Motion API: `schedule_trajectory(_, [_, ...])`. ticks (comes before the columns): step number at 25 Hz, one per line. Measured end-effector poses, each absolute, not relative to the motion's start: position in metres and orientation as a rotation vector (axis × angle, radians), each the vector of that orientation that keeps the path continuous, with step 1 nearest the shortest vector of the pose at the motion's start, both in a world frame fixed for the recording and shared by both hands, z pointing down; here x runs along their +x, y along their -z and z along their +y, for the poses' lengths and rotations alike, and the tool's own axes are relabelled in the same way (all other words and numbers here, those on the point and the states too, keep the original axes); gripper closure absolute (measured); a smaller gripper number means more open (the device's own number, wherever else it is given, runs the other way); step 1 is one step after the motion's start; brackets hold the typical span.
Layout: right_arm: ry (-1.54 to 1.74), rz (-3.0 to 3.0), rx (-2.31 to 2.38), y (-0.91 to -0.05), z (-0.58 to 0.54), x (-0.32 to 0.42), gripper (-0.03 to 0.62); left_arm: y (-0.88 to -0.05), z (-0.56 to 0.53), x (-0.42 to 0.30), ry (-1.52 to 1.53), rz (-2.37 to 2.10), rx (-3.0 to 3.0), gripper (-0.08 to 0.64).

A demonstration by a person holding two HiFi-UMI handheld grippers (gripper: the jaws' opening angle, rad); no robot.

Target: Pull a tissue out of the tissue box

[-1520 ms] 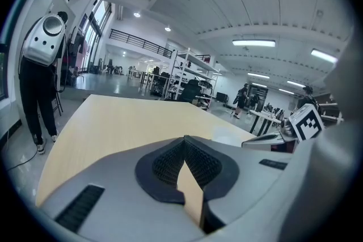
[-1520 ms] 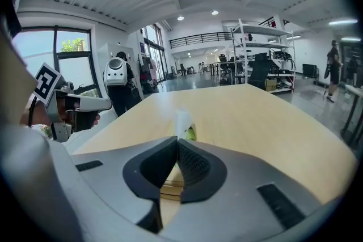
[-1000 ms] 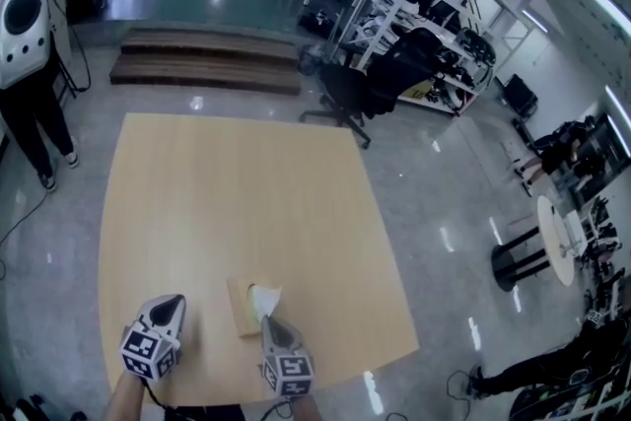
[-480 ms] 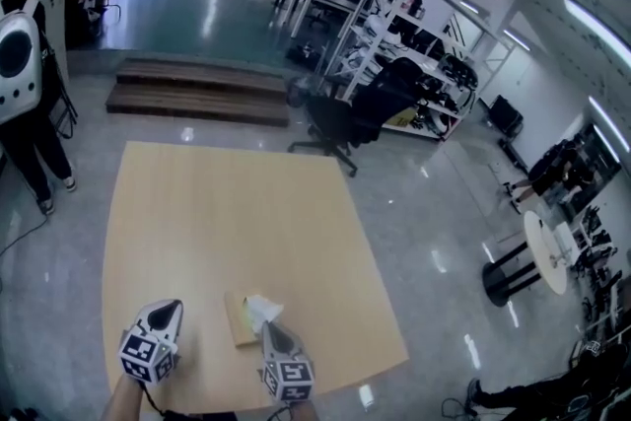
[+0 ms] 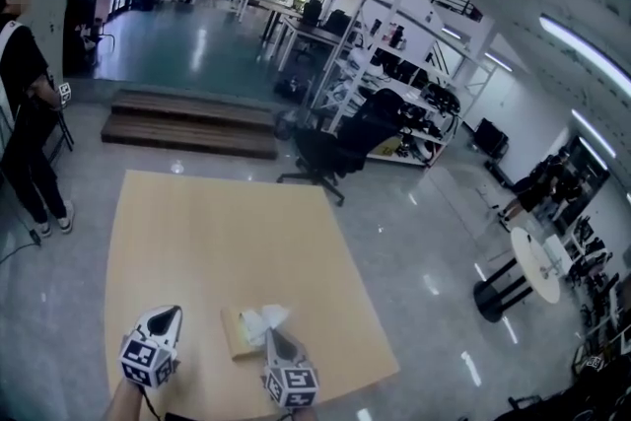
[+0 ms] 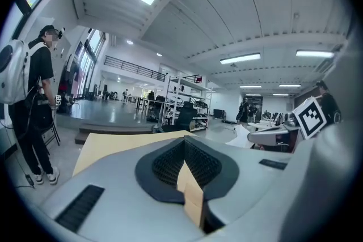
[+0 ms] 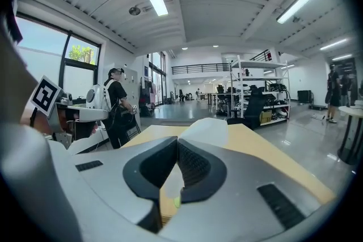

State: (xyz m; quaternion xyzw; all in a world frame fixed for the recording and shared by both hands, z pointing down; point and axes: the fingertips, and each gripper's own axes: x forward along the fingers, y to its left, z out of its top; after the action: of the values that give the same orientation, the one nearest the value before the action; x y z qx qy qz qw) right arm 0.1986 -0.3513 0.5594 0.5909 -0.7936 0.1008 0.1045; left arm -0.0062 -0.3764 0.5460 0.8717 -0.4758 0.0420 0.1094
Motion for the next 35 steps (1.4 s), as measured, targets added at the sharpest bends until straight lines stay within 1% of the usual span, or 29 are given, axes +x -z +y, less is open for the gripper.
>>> schedule_trajectory(10, [-0.217,-2.379,1.798,-0.524,-0.328,0.197,0.583,-0.509,-0.358,-0.011,-0.058,-1.447,2.627,0.552])
schedule_trajectory(18, [-0.207,-2.431,1.825,-0.519,-0.304,0.195,0.583,-0.503,-0.334,-0.011,-0.036,-1.422,2.678,0.552])
schedule_trajectory(35, [-0.19,-2.452,1.86,-0.511,-0.296,0.193,0.583,-0.496,-0.331,-0.01,-0.015,-1.417,2.708,0.552])
